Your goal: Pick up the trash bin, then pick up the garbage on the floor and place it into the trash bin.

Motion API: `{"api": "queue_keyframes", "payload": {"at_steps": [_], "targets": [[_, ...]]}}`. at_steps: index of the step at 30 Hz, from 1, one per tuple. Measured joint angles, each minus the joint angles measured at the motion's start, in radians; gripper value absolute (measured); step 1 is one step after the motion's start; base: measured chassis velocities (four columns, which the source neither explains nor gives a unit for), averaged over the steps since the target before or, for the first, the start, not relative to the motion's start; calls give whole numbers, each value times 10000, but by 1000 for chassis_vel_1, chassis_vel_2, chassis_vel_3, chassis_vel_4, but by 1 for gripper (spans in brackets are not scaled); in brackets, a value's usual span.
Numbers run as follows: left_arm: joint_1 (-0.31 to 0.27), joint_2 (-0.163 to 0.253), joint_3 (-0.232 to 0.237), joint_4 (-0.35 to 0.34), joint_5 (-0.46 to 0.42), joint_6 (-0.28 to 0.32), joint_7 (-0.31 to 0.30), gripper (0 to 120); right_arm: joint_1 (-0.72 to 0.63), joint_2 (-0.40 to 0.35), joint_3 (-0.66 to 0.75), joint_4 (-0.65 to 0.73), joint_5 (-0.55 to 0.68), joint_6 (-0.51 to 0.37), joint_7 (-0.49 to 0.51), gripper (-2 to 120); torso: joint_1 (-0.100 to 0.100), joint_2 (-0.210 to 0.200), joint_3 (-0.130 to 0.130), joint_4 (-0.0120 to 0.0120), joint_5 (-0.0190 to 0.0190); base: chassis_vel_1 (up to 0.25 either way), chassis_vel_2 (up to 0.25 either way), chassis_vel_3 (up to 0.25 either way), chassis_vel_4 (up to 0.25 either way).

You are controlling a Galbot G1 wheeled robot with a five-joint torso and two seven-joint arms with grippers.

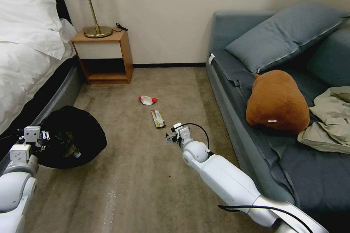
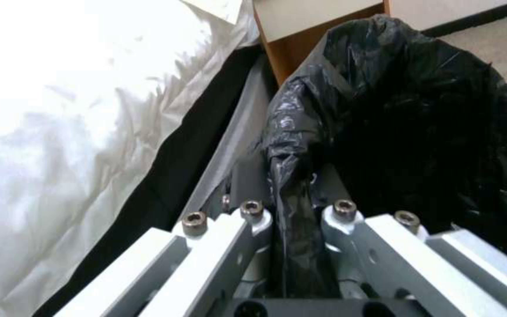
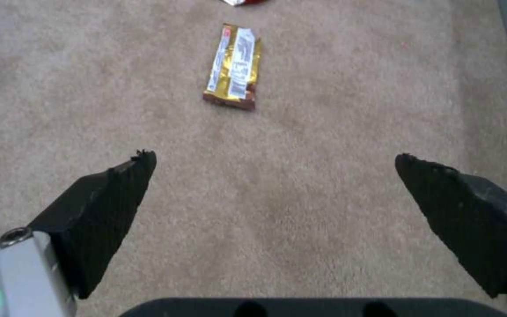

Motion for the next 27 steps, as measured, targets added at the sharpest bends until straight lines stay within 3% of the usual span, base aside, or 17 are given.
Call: {"api": "queue_keyframes", "payload": {"at_steps": [27], "targets": [[26, -310, 73, -105, 351, 40, -17, 4, -87, -117, 180, -539, -292, 552, -731, 100, 0, 0, 0, 0, -1, 0, 0, 0, 0]]}}
